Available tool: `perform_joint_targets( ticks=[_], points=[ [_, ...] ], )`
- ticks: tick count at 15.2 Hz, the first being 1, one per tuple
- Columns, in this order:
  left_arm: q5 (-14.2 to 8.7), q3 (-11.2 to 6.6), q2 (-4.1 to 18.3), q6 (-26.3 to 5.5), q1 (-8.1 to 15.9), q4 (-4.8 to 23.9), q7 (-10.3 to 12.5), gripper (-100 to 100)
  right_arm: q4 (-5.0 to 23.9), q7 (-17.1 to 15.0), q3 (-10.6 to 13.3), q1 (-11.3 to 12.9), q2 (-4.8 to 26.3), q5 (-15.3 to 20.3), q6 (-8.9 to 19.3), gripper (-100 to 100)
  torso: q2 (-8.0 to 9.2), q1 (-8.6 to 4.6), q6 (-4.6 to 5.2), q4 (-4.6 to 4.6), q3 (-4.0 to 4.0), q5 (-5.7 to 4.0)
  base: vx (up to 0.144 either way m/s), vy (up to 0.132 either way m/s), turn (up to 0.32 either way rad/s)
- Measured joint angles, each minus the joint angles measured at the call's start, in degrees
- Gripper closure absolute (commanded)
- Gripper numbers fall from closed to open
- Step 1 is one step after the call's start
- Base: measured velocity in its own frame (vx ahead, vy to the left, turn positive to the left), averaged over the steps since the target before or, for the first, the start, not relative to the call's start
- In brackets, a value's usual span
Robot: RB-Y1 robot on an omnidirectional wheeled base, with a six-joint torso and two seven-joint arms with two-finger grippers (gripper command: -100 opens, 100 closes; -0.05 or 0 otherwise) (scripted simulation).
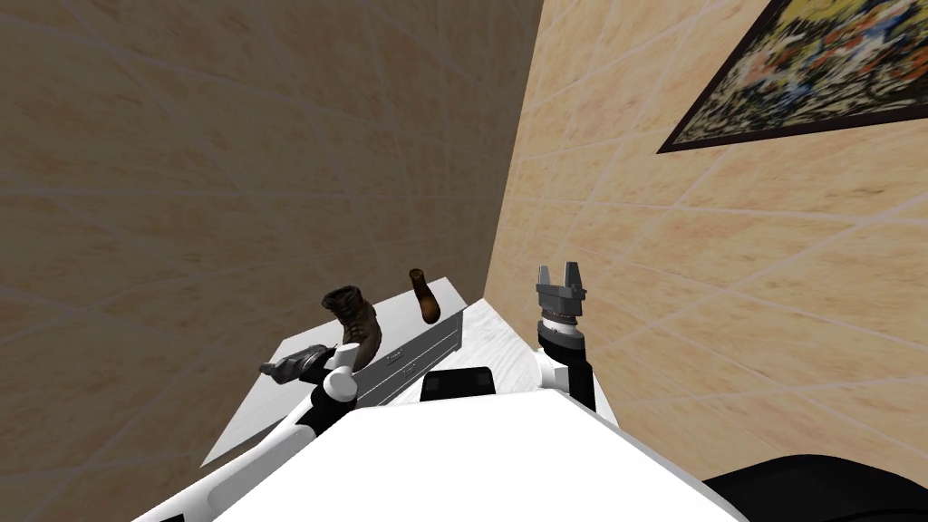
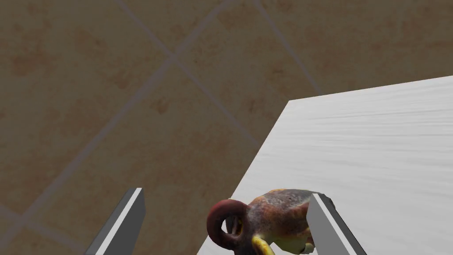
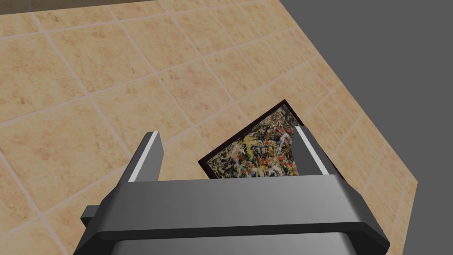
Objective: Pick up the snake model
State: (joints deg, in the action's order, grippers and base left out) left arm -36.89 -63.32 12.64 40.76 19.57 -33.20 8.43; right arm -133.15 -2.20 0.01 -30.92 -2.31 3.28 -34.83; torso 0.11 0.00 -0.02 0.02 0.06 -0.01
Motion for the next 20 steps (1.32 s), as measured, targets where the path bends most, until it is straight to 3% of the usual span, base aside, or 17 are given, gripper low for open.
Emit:
perform_joint_targets(
  ticks=[5,6,7,13,17,19,20],
  points=[
    [-1.7,-3.67,1.6,1.7,2.0,8.5,1.7,-100,0.0,0.0,0.0,0.0,0.0,0.0,0.0,0,0.07,0.13,-0.02,0.01,0.04,0.03,-0.02,0.036,-0.043],
    [-2.2,-4.51,0.9,1.3,1.9,7.8,1.4,-100,0.0,0.0,0.0,0.0,0.0,0.0,0.0,0,0.08,0.12,-0.02,0.01,0.04,0.03,-0.028,0.04,-0.022],
    [-3.1,-6.09,-1.2,-0.3,1.4,4.2,-0.2,-100,0.0,0.0,0.0,0.0,0.0,0.0,0.0,0,0.1,0.11,-0.02,0.01,0.06,0.03,-0.025,0.038,-0.017],
    [-3.2,-6.55,-0.4,0.5,1.9,7.7,0.5,-100,0.0,0.0,0.0,0.0,0.0,0.0,0.0,0,0.0,-0.03,-0.02,0.0,0.0,-0.01,-0.001,0.01,-0.005],
    [-5.6,-6.4,-3.9,-2.7,-1.7,0.6,-1.3,-100,0.0,0.0,0.0,0.0,0.0,0.0,0.0,0,-0.27,0.11,-0.02,-0.06,-0.15,0.02,0.074,0.037,-0.038],
    [-6.5,-5.51,-4.4,-3.3,-3.5,-0.2,-0.8,-100,0.0,0.0,0.0,0.0,0.0,0.0,0.0,0,-0.2,0.05,-0.04,-0.06,-0.13,0.03,0.01,-0.003,0.015],
    [-7.1,-5.46,-5.3,-4.0,-4.3,-1.9,-1.0,-100,0.0,0.0,0.0,0.0,0.0,0.0,0.0,0,-0.07,-0.01,-0.12,-0.11,-0.08,0.1,0.002,-0.004,0.011]
  ],
)
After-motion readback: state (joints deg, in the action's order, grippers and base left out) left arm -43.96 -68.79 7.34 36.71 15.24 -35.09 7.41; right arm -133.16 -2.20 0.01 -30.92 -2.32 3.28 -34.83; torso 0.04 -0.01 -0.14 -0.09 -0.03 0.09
